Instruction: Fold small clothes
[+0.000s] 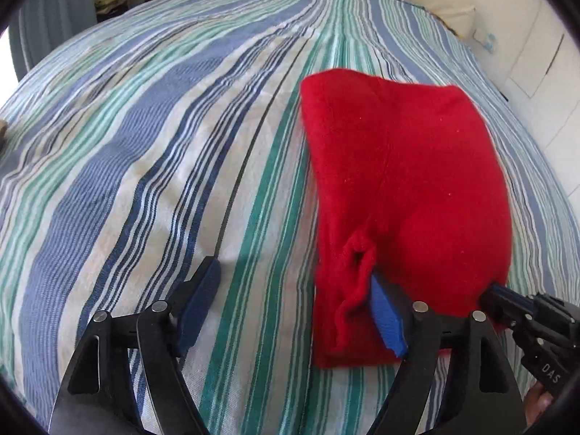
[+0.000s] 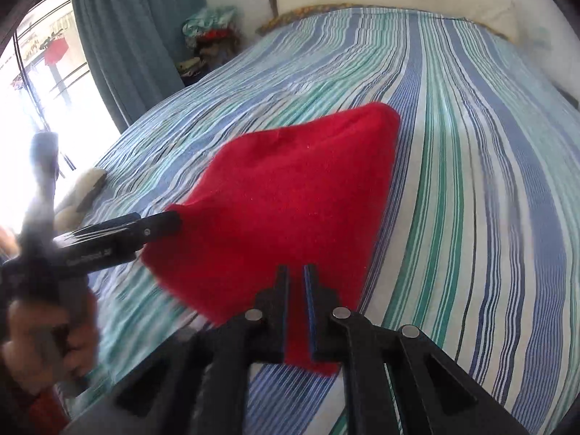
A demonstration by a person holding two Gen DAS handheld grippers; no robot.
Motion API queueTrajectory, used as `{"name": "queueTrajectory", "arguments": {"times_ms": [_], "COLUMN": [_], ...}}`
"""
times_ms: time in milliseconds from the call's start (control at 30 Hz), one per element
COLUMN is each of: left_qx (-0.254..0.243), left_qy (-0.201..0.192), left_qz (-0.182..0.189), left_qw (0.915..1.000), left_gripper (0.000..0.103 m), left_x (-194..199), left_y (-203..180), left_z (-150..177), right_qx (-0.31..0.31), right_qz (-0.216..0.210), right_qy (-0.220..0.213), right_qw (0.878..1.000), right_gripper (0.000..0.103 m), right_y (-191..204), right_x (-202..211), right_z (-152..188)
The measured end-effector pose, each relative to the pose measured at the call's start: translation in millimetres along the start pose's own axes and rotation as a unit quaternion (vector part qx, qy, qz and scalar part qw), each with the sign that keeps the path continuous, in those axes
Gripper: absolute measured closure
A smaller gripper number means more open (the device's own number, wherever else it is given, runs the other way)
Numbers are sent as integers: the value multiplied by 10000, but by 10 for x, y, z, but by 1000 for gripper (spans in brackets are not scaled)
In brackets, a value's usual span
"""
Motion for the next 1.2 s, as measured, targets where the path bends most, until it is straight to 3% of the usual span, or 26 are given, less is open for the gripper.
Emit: {"name": "queueTrajectory", "arguments": {"times_ms": [67, 133, 200, 300, 367, 467, 500, 533, 600, 700, 767, 833, 933, 967, 1000, 1033, 1067, 1100, 1167, 1200], "left_qx": [-404, -394, -191, -119, -347, -629, -652, -614, -511, -267, -95, 115, 371, 376, 248, 74, -64, -120, -300, -401], "left_qy": [-91, -129, -455, -577, -564, -206, 39, 163, 30, -43, -198, -39, 810, 954, 819, 701, 766, 902, 761, 669], "left_qz": [-4, 216, 654, 1029, 921, 190, -7, 46, 296, 775, 1209, 1470, 1575, 1526, 1396, 1355, 1472, 1544, 1444, 1541], "left_qw": [9991, 9989, 9966, 9929, 9935, 9976, 9979, 9980, 9983, 9966, 9924, 9891, 9835, 9830, 9865, 9883, 9861, 9838, 9861, 9850], "left_gripper": [21, 22, 15, 10, 10, 11, 11, 10, 10, 11, 3, 2, 3, 3, 3, 10, 26, 64, 81, 82], "left_x": [147, 378, 617, 687, 533, 15, -192, -307, -214, 130, 331, 312, -139, -262, -288, -271, -256, -235, -56, 70], "left_y": [-26, -16, -34, -221, -374, -459, -404, -338, -253, -131, -13, 68, -12, -80, -153, -239, -328, -399, -526, -599], "left_z": [21, -85, -278, -522, -570, -457, -385, -319, -300, -370, -398, -412, -331, -279, -241, -207, -186, -189, -264, -320], "right_qx": [-83, -51, -126, -21, 33, 71, 23, -33, -122, -80, -314, -533, -927, -1110, -1335, -1617, -1831, -1739, -1245, -1239], "right_qz": [-270, -303, -297, -37, 0, 118, 157, 172, 85, 149, -33, -44, -349, -507, -662, -973, -1354, -1451, -1049, -945], "right_qy": [492, 231, -61, -626, -745, -684, -566, -344, 420, 58, -474, -970, -870, -721, -634, -522, -316, -234, -230, -284], "right_qw": [9984, 9993, 9995, 9980, 9972, 9976, 9983, 9993, 9990, 9998, 9984, 9938, 9913, 9899, 9868, 9807, 9732, 9737, 9864, 9874], "right_gripper": [92, 91, 87, 85, 85, 82, 76, 66, 63, 59, 41, 17, 15, 16, 17, 21, 26, 42, 61, 68], "right_y": [-3, -12, -91, -213, -302, -422, -467, -512, -617, -601, -629, -668, -779, -826, -851, -842, -780, -652, -421, -383], "right_x": [-276, -180, 4, 259, 266, 47, -92, -280, -709, -579, -242, 81, 78, -38, -170, -349, -552, -655, -633, -571], "right_z": [190, 200, 100, -203, -462, -740, -770, -760, -581, -535, -505, -387, -218, -176, -116, -32, 29, 24, -92, -150]}}
Point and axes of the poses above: each gripper's, at about its wrist camera, not at the fingertips, and x roughly against the way its jaws point, y to its left, z to its underside, the point moved 1 cm from there along -x, roughly the way its jaws point, and after that the axes turned 15 degrees about x, right-handed, at the moved point
